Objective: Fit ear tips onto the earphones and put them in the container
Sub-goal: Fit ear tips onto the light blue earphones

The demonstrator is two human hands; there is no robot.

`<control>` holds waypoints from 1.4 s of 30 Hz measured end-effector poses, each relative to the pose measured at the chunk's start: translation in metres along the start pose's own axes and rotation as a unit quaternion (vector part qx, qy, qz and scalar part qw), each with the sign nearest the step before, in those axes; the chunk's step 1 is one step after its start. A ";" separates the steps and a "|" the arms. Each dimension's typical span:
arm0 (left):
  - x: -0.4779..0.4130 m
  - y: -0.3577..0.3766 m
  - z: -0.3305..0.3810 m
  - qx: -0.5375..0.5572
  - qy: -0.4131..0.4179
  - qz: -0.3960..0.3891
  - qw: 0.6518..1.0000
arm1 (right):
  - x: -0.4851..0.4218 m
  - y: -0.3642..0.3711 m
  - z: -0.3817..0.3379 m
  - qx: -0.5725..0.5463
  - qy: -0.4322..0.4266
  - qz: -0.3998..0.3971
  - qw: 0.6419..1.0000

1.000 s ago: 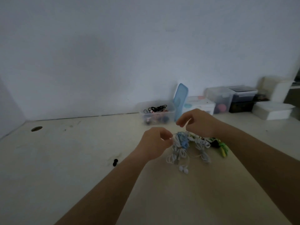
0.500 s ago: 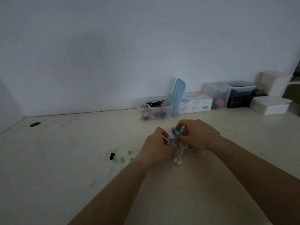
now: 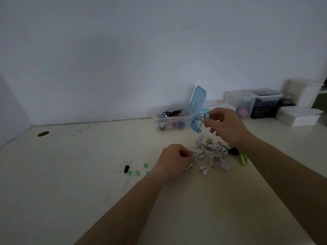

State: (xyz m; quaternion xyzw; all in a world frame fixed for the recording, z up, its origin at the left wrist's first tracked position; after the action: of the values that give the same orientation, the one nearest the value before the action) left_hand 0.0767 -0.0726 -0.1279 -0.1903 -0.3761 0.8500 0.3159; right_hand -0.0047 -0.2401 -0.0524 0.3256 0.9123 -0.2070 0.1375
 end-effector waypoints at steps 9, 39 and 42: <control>0.008 -0.035 -0.003 0.116 -0.024 0.091 0.989 | -0.001 0.011 -0.033 -0.124 0.044 -0.043 0.990; 0.065 -0.046 -0.024 0.191 -0.057 -0.032 0.980 | 0.055 0.099 0.000 -0.266 0.095 -0.120 0.952; 0.059 -0.078 -0.042 0.136 -0.055 0.054 0.988 | 0.046 0.101 0.006 -0.275 0.107 -0.127 0.947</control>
State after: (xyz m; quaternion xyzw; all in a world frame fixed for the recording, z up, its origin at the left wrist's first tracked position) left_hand 0.0883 0.0293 -0.1012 -0.1187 -0.2627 0.9183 0.2713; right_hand 0.0273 -0.1467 -0.1047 0.1764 0.9769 0.0726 0.0960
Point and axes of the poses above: each hand's wrist, its own x-axis away from the middle knuckle, its own y-axis out of the palm, z = x × y, the point moved 4 cm from there along -x, towards the middle knuckle, and after that the axes turned 9 degrees about -x, right-handed, at the moved point
